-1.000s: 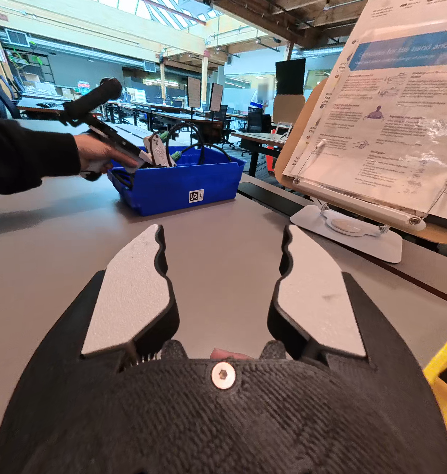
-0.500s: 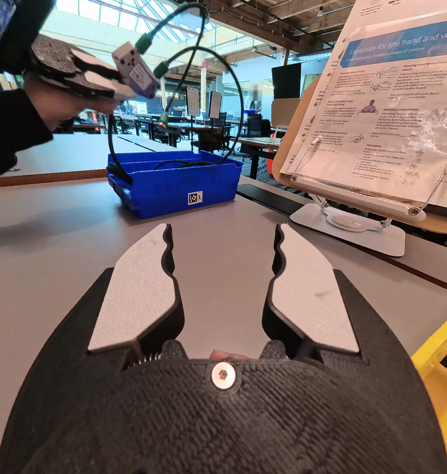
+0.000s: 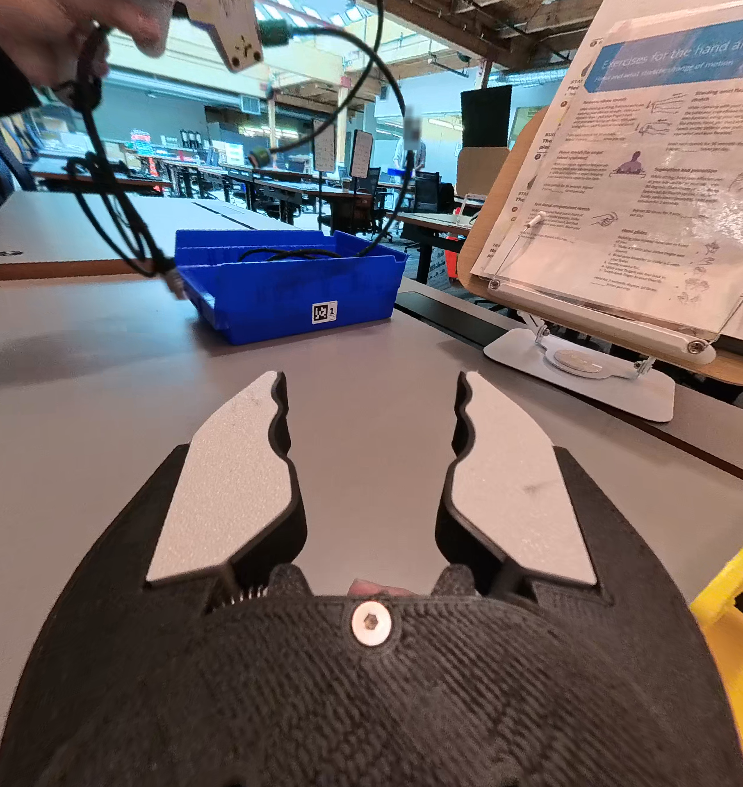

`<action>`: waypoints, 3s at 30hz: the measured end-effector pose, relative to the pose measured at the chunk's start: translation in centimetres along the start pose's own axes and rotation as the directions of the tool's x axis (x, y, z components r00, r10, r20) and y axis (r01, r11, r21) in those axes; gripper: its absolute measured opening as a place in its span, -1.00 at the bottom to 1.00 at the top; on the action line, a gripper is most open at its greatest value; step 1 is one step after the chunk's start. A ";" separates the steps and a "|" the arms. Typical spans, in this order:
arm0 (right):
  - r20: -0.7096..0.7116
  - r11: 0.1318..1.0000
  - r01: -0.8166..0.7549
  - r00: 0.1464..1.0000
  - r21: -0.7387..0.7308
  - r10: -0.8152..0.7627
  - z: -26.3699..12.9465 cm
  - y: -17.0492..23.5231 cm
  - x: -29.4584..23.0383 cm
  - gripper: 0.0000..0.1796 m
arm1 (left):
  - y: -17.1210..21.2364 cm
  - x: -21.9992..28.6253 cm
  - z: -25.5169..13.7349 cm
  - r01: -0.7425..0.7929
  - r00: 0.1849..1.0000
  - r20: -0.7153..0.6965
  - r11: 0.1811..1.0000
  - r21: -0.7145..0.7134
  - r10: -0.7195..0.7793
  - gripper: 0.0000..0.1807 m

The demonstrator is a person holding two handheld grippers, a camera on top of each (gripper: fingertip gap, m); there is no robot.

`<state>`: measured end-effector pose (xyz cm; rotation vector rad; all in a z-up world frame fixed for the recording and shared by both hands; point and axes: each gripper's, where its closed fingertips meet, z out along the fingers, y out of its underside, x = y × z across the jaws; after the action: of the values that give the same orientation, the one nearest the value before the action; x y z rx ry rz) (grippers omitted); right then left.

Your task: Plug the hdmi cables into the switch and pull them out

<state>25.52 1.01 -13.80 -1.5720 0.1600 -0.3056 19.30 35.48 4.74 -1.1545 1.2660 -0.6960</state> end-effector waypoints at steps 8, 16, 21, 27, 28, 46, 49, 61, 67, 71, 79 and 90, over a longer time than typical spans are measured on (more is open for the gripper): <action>-0.016 1.000 -0.014 1.000 -0.003 0.014 -0.2 0.2 0.6 -0.16 | -3.8 1.3 -1.3 -0.575 0.809 0.115 0.816 -0.049 0.577 -0.76; -0.024 0.999 0.025 0.999 -0.025 -0.026 -0.1 0.5 0.5 -0.15 | -6.4 1.7 -1.8 -0.390 0.917 0.168 0.904 0.176 0.363 -0.76; -0.027 1.000 0.018 0.999 -0.017 -0.019 -0.2 0.4 0.6 -0.15 | -1.4 2.0 0.0 -0.097 0.995 0.024 0.975 0.201 0.094 -0.76; 0.017 1.000 0.001 1.000 0.019 -0.002 -0.3 -0.2 0.0 -0.15 | -1.8 5.1 -1.4 -0.265 0.963 0.024 0.934 0.241 0.267 -0.76; 0.029 1.000 -0.008 1.000 0.023 0.008 -0.3 -0.3 -0.2 -0.14 | -2.4 5.7 -1.8 -0.303 0.952 0.032 0.919 0.251 0.305 -0.76; 0.488 0.560 -0.827 0.511 0.052 0.708 -2.3 -12.4 -9.7 -0.13 | -4.0 27.5 -11.1 -0.914 0.272 0.378 0.116 0.388 0.885 -0.76; 0.481 0.469 -0.882 0.429 0.042 0.764 -2.9 -11.1 -8.4 -0.21 | -2.4 30.8 -11.9 -0.907 0.191 0.409 0.000 0.421 0.892 -0.76; 0.541 0.294 -0.952 0.289 0.080 0.790 -3.5 -8.6 -5.4 -0.74 | -0.2 33.9 -11.7 -0.764 0.398 0.096 0.272 0.586 0.912 -0.55; 0.506 0.306 -0.930 0.366 0.201 0.781 -4.7 -9.1 -3.2 -0.75 | -0.8 33.1 -13.7 -0.309 0.678 -0.504 0.829 0.466 0.536 -0.40; 0.503 0.301 -0.927 0.375 0.225 0.779 -5.3 -10.1 -3.5 -0.75 | -0.5 32.0 -13.4 0.028 0.702 -0.652 0.904 0.427 0.286 -0.49; 0.522 0.116 -0.974 0.202 0.193 0.829 -4.5 -9.5 -5.6 -0.75 | 1.4 33.9 -13.9 0.147 0.698 -0.650 0.828 0.542 0.302 -0.63; 0.502 0.046 -0.979 0.141 0.197 0.853 -3.9 -7.0 -6.5 -0.74 | 3.2 34.4 -12.9 0.253 0.659 -0.704 0.804 0.538 0.264 -0.74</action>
<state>17.59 -0.60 -7.45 -0.6470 0.8298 0.9091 14.04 1.78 -9.37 -0.2781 1.5448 -1.5646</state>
